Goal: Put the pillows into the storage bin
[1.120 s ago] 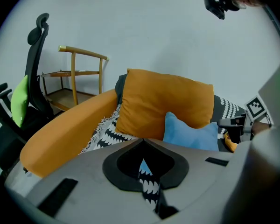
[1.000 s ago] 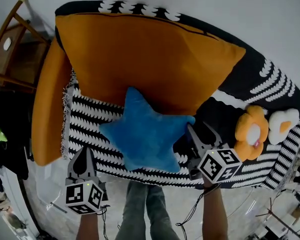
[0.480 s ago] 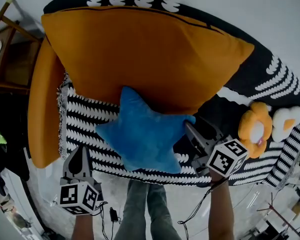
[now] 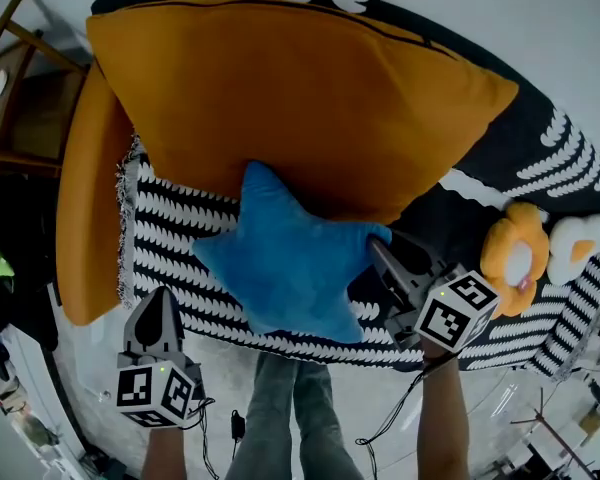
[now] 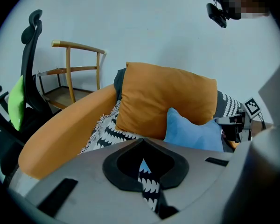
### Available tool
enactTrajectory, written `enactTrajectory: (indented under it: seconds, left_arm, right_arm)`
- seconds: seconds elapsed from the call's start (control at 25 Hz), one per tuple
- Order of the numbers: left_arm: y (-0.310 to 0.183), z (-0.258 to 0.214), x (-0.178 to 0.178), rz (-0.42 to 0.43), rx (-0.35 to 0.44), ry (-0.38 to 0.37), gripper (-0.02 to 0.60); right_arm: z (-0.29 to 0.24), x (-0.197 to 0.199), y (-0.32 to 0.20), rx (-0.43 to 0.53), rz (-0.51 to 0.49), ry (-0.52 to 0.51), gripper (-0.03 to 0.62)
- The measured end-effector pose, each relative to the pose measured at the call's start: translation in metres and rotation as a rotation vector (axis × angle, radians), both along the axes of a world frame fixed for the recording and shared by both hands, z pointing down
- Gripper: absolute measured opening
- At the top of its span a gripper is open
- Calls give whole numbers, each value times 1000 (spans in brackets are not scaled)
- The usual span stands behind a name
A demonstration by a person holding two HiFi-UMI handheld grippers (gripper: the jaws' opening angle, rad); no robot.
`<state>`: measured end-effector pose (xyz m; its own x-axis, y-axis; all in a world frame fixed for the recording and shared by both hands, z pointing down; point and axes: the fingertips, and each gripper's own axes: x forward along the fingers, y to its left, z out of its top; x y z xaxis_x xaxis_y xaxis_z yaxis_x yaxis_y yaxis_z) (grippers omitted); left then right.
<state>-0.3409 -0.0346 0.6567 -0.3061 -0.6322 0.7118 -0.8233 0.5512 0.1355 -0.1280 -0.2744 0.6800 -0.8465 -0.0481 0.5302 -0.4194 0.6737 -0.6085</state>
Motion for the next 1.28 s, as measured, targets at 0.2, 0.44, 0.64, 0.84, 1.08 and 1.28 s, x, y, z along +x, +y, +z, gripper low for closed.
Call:
enactTrajectory:
  seconds: [0.2, 0.44, 0.64, 0.84, 1.08, 1.28]
  left_arm:
    - [12, -9, 10, -26, 13, 2, 6]
    - [37, -37, 15, -103, 55, -23, 6]
    - [78, -75, 12, -205, 101, -60, 6]
    - [131, -110, 5, -332, 138, -95, 6]
    - [195, -147, -1, -452, 169, -125, 6]
    - [248, -158, 9, -553, 173, -150, 6]
  right_arm:
    - [-11, -1, 13, 117, -66, 77, 57]
    - [-37, -12, 35, 183, -107, 84, 48]
    - [-69, -17, 68, 226, -130, 91, 44]
    - [-98, -35, 100, 226, -146, 74, 43]
    - [-133, -60, 151, 247, -203, 79, 41]
    - [-164, -88, 192, 405, -345, 97, 40]
